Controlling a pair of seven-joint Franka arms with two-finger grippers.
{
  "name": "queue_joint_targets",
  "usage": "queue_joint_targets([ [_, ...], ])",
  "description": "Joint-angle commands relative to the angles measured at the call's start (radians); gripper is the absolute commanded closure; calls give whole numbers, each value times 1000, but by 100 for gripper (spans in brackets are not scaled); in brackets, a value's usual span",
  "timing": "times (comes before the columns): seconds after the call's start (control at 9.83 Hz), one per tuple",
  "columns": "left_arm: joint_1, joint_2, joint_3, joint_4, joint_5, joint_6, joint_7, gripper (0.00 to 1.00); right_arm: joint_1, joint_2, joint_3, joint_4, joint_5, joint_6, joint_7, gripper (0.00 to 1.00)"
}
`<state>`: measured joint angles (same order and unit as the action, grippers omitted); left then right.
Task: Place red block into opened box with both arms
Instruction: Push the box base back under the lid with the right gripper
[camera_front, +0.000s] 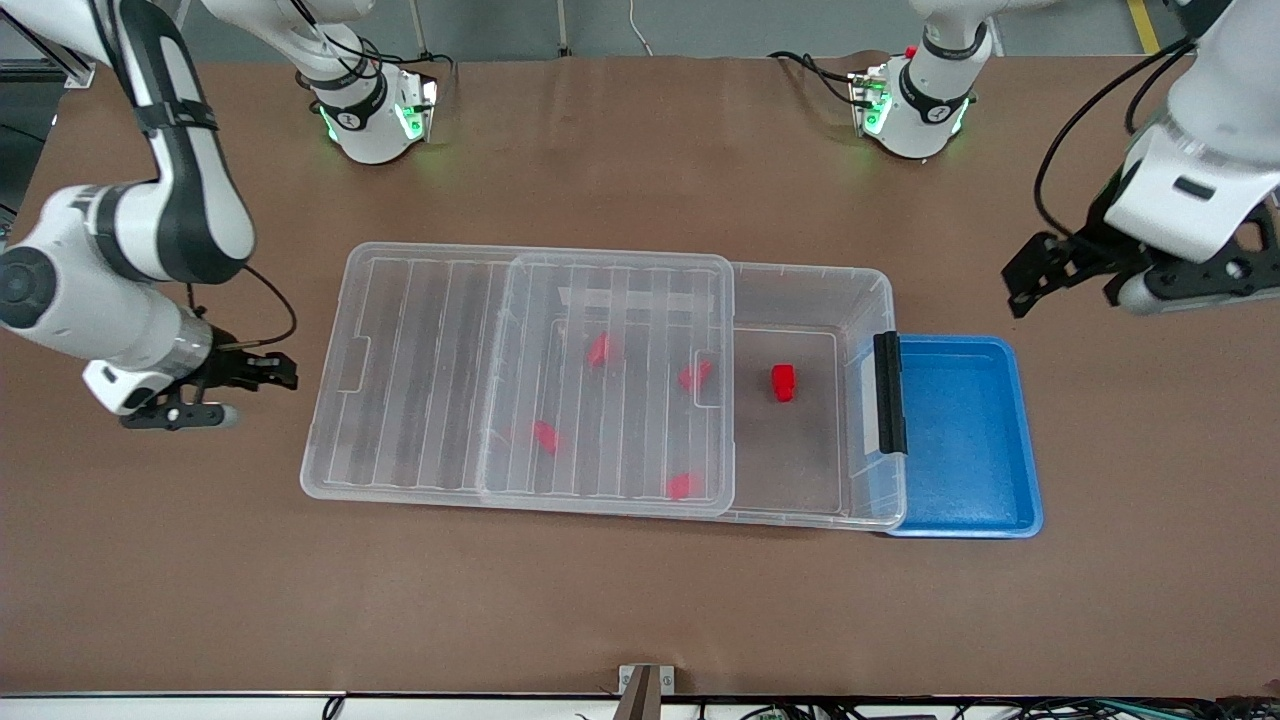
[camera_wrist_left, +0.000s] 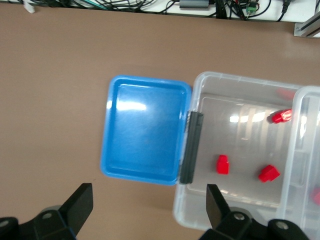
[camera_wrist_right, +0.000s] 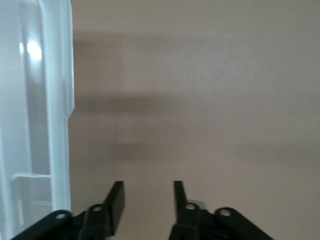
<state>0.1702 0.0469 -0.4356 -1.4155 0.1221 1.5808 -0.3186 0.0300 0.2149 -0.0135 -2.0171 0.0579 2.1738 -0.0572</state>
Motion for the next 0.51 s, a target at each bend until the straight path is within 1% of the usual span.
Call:
queue_joint_targets([
  [0.0,18,-51,32,-37,-21,-64,86,0,-8,-49,23,-55,11,-21,-38,100],
  [0.1,-7,-70,88,-45,-38,-65,160,0,-9,-51,27,-52,22,-40,-35,100],
  [0.2,-82,-79,192,-57,-57,-82,235,0,-10,-51,41,-51,48,-40,-30,100],
  [0.31,-150,-90,266,-63,-67,-93,251,0,-5,-51,44,-51,86,-40,-29,100],
  [0.41,-181,-93,296,-71,-84,-93,251,0,-5,-51,70,-49,103,-42,-27,100],
])
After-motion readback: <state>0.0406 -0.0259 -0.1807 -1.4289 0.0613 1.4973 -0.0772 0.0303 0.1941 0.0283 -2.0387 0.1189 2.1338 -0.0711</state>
